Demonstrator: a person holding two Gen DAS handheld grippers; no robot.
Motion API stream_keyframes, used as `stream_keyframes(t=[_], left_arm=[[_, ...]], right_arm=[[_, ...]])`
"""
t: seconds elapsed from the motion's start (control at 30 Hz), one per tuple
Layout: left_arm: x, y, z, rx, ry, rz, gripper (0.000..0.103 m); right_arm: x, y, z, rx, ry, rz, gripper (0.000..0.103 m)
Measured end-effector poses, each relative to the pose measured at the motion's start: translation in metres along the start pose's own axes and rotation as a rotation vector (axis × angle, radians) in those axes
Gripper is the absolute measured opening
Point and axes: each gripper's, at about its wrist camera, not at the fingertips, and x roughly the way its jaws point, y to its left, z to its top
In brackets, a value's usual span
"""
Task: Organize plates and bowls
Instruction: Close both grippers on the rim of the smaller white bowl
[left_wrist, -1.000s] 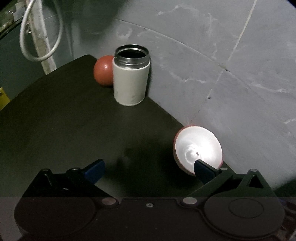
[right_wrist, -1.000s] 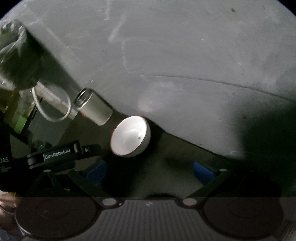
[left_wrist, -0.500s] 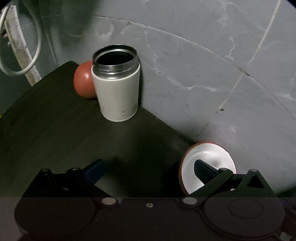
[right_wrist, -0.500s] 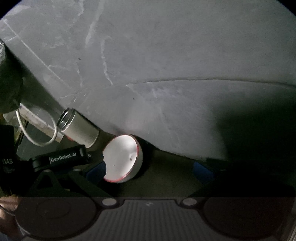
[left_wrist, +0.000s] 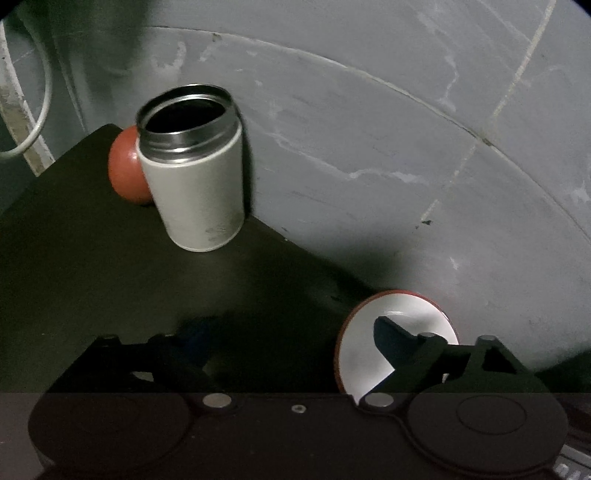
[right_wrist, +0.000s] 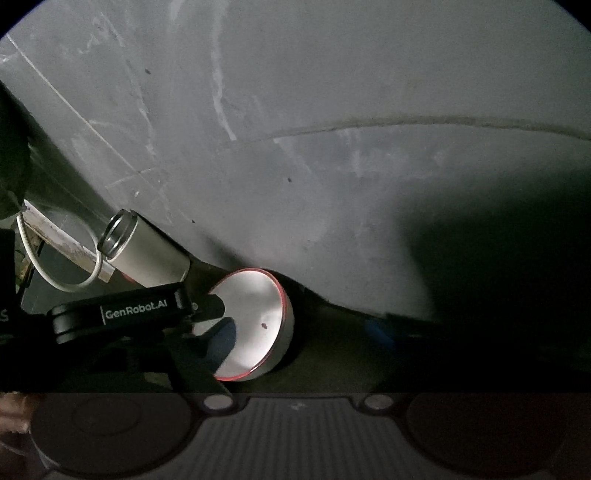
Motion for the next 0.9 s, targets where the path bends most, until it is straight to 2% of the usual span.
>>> stream_keyframes(t=[0.07,0.17,0.3,0.37,0.6,0.73,0.9], left_arm=[[0.001,-0.003,-0.001,0.005,0.006,-0.007,0.081],[0.003,-0.006,-0.002,0.008,0.015,-0.023,0.069],[0.005,-0.006,-0.003,-0.003,0.024,-0.063,0.044],[0.004,-0.005,-0.004,-0.008,0.026,-0.080,0.039],[0.004,-0.007,-0.005,-0.011,0.043,-0.120,0.012],[0.006,-0.009,-0.006,0.003,0.049,-0.102,0.007],[0.002,-0.010,-0.011,0.011,0.037,-0.103,0.005]], right_arm=[[0.003,0.002,0.000,-0.006,0.014,-0.001,0.064],[0.007,0.003,0.000,-0.016,0.033,-0.003,0.059],[0.010,0.005,0.000,-0.033,0.047,0.006,0.054],[0.012,0.007,0.000,-0.038,0.058,0.009,0.040],[0.018,0.011,0.003,-0.039,0.069,0.017,0.029],[0.022,0.013,0.003,-0.042,0.078,0.023,0.021],[0.023,0.017,0.002,-0.067,0.075,0.004,0.017]])
